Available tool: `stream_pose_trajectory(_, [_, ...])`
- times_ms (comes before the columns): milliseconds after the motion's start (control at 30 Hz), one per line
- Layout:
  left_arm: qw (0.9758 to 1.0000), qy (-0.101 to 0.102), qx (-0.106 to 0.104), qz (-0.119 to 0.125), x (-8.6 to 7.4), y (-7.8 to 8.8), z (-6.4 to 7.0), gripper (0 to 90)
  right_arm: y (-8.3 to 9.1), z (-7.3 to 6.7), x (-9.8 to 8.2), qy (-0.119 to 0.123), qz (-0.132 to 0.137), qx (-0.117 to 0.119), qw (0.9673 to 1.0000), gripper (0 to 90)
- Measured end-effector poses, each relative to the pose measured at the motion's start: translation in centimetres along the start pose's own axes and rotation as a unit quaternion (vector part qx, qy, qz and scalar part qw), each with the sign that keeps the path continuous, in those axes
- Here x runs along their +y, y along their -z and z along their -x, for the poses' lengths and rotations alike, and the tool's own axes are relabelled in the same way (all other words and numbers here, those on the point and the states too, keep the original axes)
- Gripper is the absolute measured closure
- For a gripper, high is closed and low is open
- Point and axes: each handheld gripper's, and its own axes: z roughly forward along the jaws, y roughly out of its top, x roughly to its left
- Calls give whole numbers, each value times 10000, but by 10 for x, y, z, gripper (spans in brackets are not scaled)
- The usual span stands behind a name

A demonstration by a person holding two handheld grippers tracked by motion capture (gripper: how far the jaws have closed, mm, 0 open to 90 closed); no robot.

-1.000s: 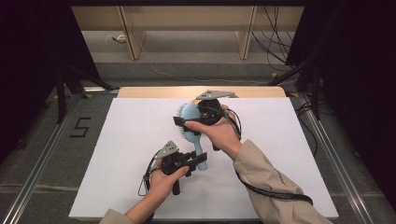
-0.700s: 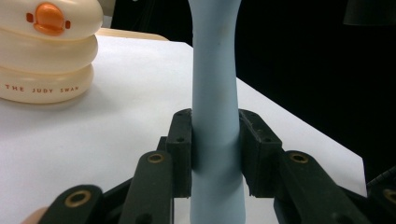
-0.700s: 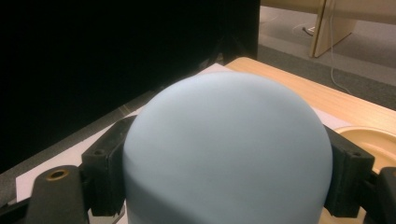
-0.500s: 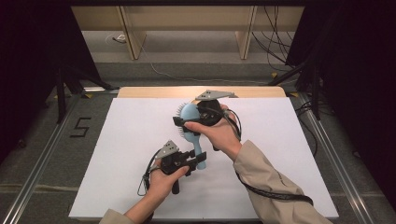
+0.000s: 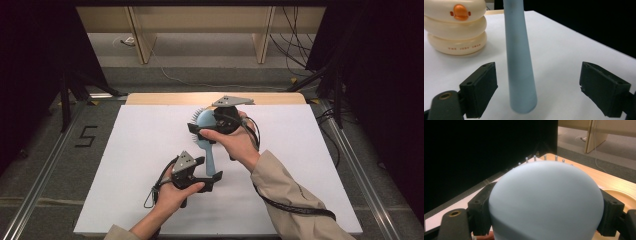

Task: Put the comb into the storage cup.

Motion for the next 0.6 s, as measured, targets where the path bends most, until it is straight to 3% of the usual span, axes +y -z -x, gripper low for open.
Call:
stream_pose_trajectory(133, [9996,-239,22,-119,0,6,-2,0,1,3,-1,-28,15,-30,10000,206])
stream_pose_trajectory(300, [9988,-329,295,-204,2,15,-7,0,2,6,-2,-31,47,-86,9999,205])
stream_pose_trajectory(600, [9984,-304,442,-191,-5,34,-18,0,6,8,-1,-55,174,-132,9997,206])
